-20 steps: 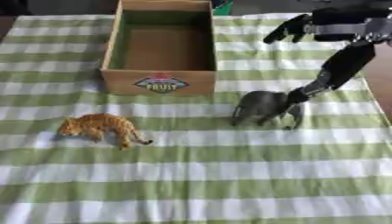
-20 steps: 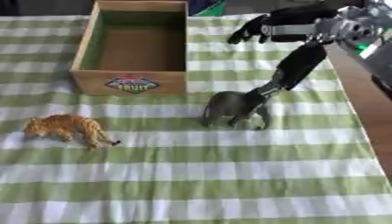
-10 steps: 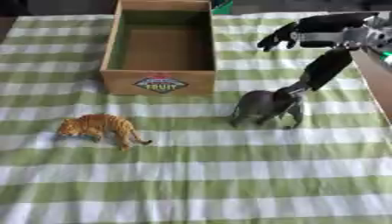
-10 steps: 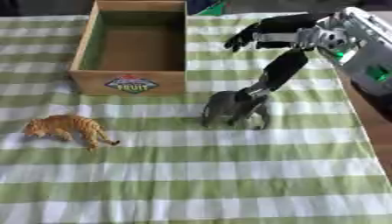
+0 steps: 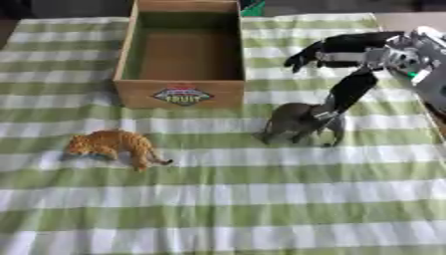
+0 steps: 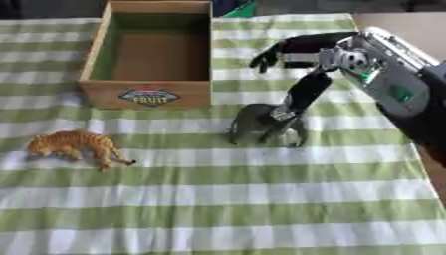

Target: Pick up objects on the table and place them in the box.

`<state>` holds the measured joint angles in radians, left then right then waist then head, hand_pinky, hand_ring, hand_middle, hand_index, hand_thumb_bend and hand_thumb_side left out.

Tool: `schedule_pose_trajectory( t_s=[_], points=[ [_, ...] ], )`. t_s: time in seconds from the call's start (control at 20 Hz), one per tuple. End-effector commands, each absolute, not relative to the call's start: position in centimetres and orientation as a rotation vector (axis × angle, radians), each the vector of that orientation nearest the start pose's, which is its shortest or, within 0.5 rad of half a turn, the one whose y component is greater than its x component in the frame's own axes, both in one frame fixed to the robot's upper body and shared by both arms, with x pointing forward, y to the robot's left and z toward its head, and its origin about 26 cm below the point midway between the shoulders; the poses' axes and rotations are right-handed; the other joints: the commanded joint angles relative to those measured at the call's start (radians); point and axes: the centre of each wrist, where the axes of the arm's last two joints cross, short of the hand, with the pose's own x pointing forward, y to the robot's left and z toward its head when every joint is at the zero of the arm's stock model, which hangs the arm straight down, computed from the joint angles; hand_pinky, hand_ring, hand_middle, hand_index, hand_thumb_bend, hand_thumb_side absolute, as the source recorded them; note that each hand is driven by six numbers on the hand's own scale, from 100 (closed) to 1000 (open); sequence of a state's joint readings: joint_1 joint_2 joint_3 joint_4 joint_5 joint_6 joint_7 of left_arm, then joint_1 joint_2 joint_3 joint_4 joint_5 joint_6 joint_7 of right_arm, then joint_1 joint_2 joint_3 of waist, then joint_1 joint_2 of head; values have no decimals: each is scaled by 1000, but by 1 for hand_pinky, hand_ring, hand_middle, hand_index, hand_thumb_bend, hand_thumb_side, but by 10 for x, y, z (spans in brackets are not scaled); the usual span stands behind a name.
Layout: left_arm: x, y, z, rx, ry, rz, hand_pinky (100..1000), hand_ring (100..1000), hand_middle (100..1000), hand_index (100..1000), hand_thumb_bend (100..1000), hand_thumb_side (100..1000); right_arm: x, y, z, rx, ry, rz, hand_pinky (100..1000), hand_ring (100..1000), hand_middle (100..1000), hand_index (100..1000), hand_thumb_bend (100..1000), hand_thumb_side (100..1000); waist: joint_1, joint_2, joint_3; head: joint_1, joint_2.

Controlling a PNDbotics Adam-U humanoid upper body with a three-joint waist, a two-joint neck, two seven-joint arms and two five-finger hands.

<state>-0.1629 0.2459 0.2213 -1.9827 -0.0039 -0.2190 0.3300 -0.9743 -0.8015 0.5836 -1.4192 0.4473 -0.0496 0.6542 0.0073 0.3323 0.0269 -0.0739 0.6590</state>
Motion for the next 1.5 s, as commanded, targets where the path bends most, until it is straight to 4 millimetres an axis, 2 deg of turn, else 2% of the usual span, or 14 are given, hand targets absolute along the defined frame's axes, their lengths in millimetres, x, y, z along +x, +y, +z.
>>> schedule_pose_trajectory(
  t_s=[0.05, 0.45, 0.9, 1.1, 1.25, 1.4, 1.5],
  points=[
    [280, 318, 172, 502, -2413, 225, 460, 651, 615, 752, 100, 986, 410, -245, 288, -738, -1309, 1936, 818, 921, 819, 986, 576, 543, 1, -21, 0, -2, -4],
    [280, 316, 171, 493, -2409, 226, 459, 649, 613, 752, 100, 987, 419, -247, 273, -769, -1258, 1920, 810, 914, 790, 958, 509, 486, 2, -17, 3, -5, -6],
    [280, 316, 170, 489, -2404, 228, 459, 646, 609, 751, 100, 984, 418, -244, 265, -710, -1242, 1959, 799, 895, 671, 891, 471, 473, 2, -14, 2, -4, -5],
    [280, 316, 170, 490, -2400, 229, 459, 645, 606, 750, 100, 982, 416, -242, 267, -686, -1257, 1943, 778, 842, 561, 790, 446, 483, 3, -14, 2, -3, -8],
    [280, 315, 170, 488, -2401, 228, 459, 643, 604, 749, 100, 982, 414, -240, 268, -679, -1281, 1920, 759, 796, 488, 706, 387, 524, 3, -14, 2, -3, -9],
    [280, 315, 170, 485, -2399, 226, 459, 643, 603, 749, 100, 983, 414, -240, 269, -687, -1302, 1891, 744, 770, 453, 664, 314, 548, 4, -13, 2, -3, -11],
    [280, 315, 169, 484, -2398, 225, 459, 643, 602, 749, 100, 984, 414, -240, 269, -691, -1311, 1880, 739, 767, 450, 658, 297, 553, 4, -12, 2, -4, -12]
  ],
)
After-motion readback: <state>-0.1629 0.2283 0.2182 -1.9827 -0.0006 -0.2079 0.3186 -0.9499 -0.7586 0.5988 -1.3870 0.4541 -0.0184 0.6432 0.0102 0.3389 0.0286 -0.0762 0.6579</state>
